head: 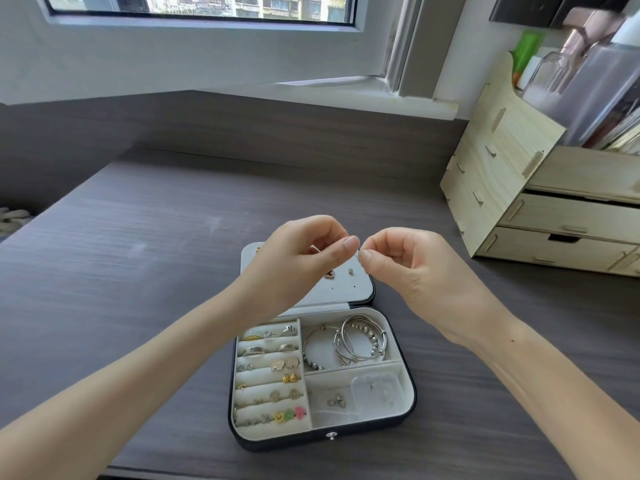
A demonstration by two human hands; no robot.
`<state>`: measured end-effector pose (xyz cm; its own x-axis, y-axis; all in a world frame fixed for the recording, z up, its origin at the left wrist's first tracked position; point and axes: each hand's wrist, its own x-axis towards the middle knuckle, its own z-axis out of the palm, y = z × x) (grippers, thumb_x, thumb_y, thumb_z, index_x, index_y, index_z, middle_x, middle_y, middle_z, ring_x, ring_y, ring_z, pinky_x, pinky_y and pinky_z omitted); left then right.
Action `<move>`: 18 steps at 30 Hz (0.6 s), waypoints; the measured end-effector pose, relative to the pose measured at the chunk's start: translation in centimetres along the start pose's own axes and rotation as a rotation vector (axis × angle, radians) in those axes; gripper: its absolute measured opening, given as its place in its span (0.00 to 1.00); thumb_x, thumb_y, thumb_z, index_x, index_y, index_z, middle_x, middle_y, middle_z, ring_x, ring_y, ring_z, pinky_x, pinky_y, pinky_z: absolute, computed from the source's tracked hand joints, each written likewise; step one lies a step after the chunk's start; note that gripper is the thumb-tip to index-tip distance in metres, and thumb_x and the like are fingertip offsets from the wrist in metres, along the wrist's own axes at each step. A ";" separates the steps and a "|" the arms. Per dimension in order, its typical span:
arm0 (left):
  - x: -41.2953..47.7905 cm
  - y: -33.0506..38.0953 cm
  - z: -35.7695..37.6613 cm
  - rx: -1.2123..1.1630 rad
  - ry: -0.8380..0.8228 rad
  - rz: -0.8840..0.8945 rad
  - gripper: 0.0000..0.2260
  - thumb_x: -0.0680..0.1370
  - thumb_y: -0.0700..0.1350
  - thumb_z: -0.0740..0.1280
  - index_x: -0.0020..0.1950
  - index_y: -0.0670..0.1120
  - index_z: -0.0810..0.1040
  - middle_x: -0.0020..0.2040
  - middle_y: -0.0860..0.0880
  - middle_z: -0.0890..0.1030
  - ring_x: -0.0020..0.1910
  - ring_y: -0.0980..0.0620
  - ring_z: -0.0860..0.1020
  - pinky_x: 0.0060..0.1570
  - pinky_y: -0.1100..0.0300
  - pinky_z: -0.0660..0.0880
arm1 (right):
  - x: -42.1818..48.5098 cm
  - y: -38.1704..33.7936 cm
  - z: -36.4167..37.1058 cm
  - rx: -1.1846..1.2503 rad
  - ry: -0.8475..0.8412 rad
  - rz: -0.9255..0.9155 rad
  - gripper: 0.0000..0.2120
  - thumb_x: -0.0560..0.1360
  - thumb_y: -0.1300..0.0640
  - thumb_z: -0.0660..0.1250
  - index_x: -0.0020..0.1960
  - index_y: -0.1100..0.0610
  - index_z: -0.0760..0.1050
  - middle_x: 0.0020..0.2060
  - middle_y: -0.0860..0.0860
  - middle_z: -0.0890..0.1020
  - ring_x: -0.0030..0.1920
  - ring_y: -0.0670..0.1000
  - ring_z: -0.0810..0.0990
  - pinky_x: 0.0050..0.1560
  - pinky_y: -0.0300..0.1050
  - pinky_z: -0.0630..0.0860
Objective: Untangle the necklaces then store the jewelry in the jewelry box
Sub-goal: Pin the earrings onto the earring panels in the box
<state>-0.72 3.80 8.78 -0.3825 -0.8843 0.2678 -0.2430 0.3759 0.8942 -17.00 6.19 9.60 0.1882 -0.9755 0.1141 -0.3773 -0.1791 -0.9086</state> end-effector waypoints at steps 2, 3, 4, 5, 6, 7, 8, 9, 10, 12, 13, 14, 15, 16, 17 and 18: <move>0.1 0.1 0.0 0.070 0.002 -0.018 0.11 0.78 0.45 0.65 0.36 0.45 0.75 0.30 0.54 0.73 0.28 0.62 0.70 0.31 0.72 0.67 | 0.0 0.2 -0.1 -0.027 0.014 -0.026 0.05 0.76 0.59 0.66 0.41 0.56 0.78 0.33 0.48 0.79 0.34 0.44 0.74 0.37 0.35 0.71; 0.2 0.1 0.0 0.098 0.001 -0.040 0.12 0.78 0.47 0.64 0.36 0.45 0.75 0.29 0.55 0.73 0.27 0.62 0.70 0.29 0.72 0.66 | 0.0 0.4 -0.1 -0.074 0.034 -0.059 0.06 0.76 0.59 0.66 0.40 0.56 0.78 0.32 0.45 0.78 0.33 0.42 0.74 0.35 0.32 0.70; 0.3 0.1 0.0 0.119 0.002 -0.073 0.12 0.78 0.48 0.64 0.35 0.45 0.75 0.29 0.55 0.72 0.27 0.62 0.70 0.28 0.72 0.66 | 0.0 0.7 0.0 -0.154 0.074 -0.115 0.06 0.75 0.59 0.67 0.39 0.55 0.77 0.31 0.43 0.77 0.32 0.40 0.73 0.35 0.30 0.69; 0.5 0.0 0.0 0.127 0.005 -0.118 0.13 0.78 0.48 0.64 0.35 0.45 0.75 0.28 0.54 0.72 0.27 0.61 0.70 0.28 0.70 0.66 | 0.0 1.0 0.3 -0.265 0.134 -0.196 0.06 0.75 0.59 0.66 0.39 0.56 0.77 0.31 0.42 0.76 0.33 0.41 0.72 0.36 0.29 0.68; 0.7 -0.1 0.1 0.113 0.006 -0.176 0.14 0.78 0.49 0.64 0.35 0.45 0.76 0.28 0.54 0.72 0.28 0.60 0.70 0.30 0.68 0.67 | 0.2 1.2 0.6 -0.391 0.206 -0.300 0.06 0.74 0.58 0.65 0.38 0.56 0.76 0.31 0.42 0.75 0.35 0.43 0.72 0.38 0.30 0.67; 0.9 -0.2 0.1 0.073 0.005 -0.244 0.15 0.78 0.49 0.64 0.34 0.45 0.76 0.27 0.53 0.72 0.29 0.57 0.69 0.33 0.63 0.68 | 0.3 1.5 0.8 -0.516 0.272 -0.416 0.06 0.73 0.58 0.64 0.38 0.58 0.75 0.32 0.43 0.75 0.36 0.44 0.70 0.40 0.31 0.67; 1.1 -0.2 0.1 0.016 -0.001 -0.316 0.16 0.78 0.48 0.65 0.32 0.44 0.75 0.27 0.53 0.71 0.29 0.54 0.68 0.35 0.60 0.67 | 0.6 1.8 1.1 -0.629 0.325 -0.532 0.07 0.73 0.59 0.62 0.38 0.59 0.75 0.33 0.46 0.76 0.36 0.45 0.70 0.41 0.33 0.67; 1.4 -0.1 0.1 -0.044 -0.017 -0.385 0.17 0.79 0.47 0.64 0.31 0.44 0.74 0.27 0.52 0.70 0.29 0.53 0.67 0.35 0.59 0.66 | 0.8 2.1 1.2 -0.725 0.367 -0.642 0.08 0.73 0.61 0.61 0.37 0.61 0.75 0.33 0.50 0.76 0.35 0.49 0.72 0.40 0.37 0.68; 1.6 0.0 0.0 -0.102 -0.043 -0.445 0.17 0.79 0.47 0.64 0.30 0.44 0.72 0.27 0.51 0.69 0.29 0.54 0.65 0.33 0.60 0.64 | 1.1 2.4 1.2 -0.806 0.401 -0.733 0.08 0.73 0.63 0.61 0.37 0.63 0.75 0.32 0.53 0.76 0.34 0.53 0.73 0.39 0.43 0.71; 2.0 0.4 -0.2 -0.194 -0.105 -0.536 0.16 0.79 0.45 0.63 0.32 0.43 0.71 0.27 0.51 0.67 0.27 0.55 0.63 0.28 0.65 0.60 | 1.4 2.5 1.3 -0.902 0.460 -0.839 0.11 0.75 0.66 0.59 0.36 0.64 0.75 0.31 0.56 0.76 0.33 0.57 0.73 0.36 0.51 0.73; 2.3 0.6 -0.3 -0.226 -0.131 -0.578 0.16 0.79 0.45 0.63 0.32 0.43 0.70 0.26 0.51 0.67 0.26 0.55 0.63 0.26 0.67 0.59 | 1.5 2.5 1.3 -0.920 0.483 -0.865 0.12 0.77 0.66 0.58 0.36 0.64 0.75 0.31 0.56 0.76 0.32 0.58 0.73 0.35 0.52 0.74; 2.5 0.7 -0.5 -0.257 -0.158 -0.623 0.16 0.80 0.44 0.62 0.32 0.43 0.70 0.26 0.51 0.67 0.25 0.56 0.62 0.24 0.68 0.59 | 1.5 2.6 1.2 -0.927 0.498 -0.880 0.13 0.77 0.66 0.57 0.36 0.64 0.75 0.32 0.56 0.76 0.33 0.58 0.74 0.35 0.52 0.74; 2.8 0.8 -0.7 -0.293 -0.186 -0.672 0.16 0.80 0.44 0.62 0.32 0.43 0.69 0.25 0.51 0.67 0.24 0.56 0.62 0.23 0.69 0.59 | 1.6 2.6 1.2 -0.924 0.503 -0.889 0.13 0.77 0.67 0.57 0.37 0.64 0.76 0.32 0.56 0.77 0.33 0.58 0.74 0.36 0.52 0.74; 3.0 1.0 -0.8 -0.331 -0.215 -0.716 0.16 0.80 0.44 0.61 0.32 0.44 0.69 0.25 0.51 0.67 0.24 0.56 0.62 0.22 0.69 0.59 | 1.7 2.6 1.1 -0.909 0.498 -0.890 0.11 0.76 0.67 0.59 0.38 0.65 0.76 0.33 0.56 0.78 0.34 0.58 0.75 0.37 0.51 0.74; 3.2 1.0 -1.0 -0.362 -0.242 -0.751 0.16 0.80 0.44 0.61 0.32 0.44 0.68 0.25 0.51 0.67 0.23 0.57 0.63 0.22 0.69 0.59 | 1.7 2.6 0.9 -0.878 0.486 -0.888 0.09 0.75 0.67 0.60 0.38 0.65 0.76 0.34 0.56 0.79 0.35 0.58 0.75 0.39 0.48 0.74; 3.3 1.1 -1.1 -0.379 -0.261 -0.774 0.16 0.80 0.44 0.61 0.31 0.44 0.68 0.25 0.51 0.67 0.23 0.57 0.62 0.22 0.70 0.59 | 1.8 2.5 0.8 -0.830 0.468 -0.880 0.07 0.74 0.68 0.62 0.39 0.65 0.77 0.35 0.56 0.79 0.35 0.57 0.75 0.41 0.45 0.73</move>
<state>-1.28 1.01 11.00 -0.4356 -0.7438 -0.5070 -0.2244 -0.4557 0.8614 -16.86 4.12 7.19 0.3893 -0.4122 0.8237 -0.7671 -0.6401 0.0422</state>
